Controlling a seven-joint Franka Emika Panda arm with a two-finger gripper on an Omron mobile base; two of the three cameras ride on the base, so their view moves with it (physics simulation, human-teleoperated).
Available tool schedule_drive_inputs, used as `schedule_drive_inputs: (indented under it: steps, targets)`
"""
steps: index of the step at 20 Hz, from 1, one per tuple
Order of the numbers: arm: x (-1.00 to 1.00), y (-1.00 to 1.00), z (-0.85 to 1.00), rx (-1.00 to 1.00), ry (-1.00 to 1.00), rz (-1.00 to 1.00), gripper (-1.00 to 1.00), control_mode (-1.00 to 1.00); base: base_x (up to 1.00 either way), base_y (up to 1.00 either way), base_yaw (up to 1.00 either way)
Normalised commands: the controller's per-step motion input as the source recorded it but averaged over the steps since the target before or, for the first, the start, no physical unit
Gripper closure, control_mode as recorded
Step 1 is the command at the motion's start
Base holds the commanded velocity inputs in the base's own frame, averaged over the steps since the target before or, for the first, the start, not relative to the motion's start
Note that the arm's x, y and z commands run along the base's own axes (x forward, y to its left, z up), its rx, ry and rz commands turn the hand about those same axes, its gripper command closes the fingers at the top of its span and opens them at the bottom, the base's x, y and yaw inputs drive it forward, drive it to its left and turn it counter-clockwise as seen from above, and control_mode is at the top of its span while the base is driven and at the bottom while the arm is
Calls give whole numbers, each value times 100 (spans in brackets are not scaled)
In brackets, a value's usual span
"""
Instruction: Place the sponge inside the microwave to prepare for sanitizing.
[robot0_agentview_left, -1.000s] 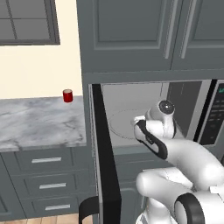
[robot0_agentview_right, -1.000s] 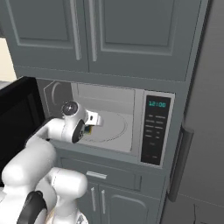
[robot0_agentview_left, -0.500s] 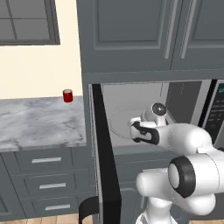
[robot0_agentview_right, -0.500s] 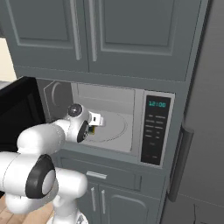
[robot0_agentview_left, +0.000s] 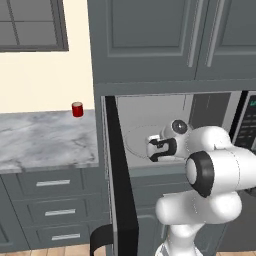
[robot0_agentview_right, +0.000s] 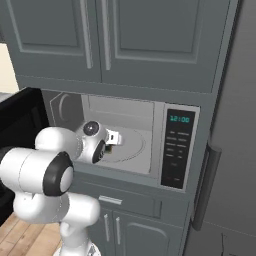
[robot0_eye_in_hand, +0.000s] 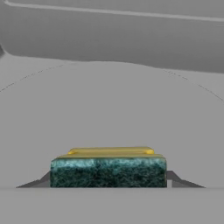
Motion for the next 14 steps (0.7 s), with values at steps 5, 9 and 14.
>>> schedule_drive_inputs:
  steps: [5,9,14]
  targets:
    - [28,-12,-5,0,0,3,100,-100,0,0,0]
    - [26,-7,-7,0,1,2,100,-100,0,0,0]
    - [30,-6,-9,0,2,2,100,-100,0,0,0]
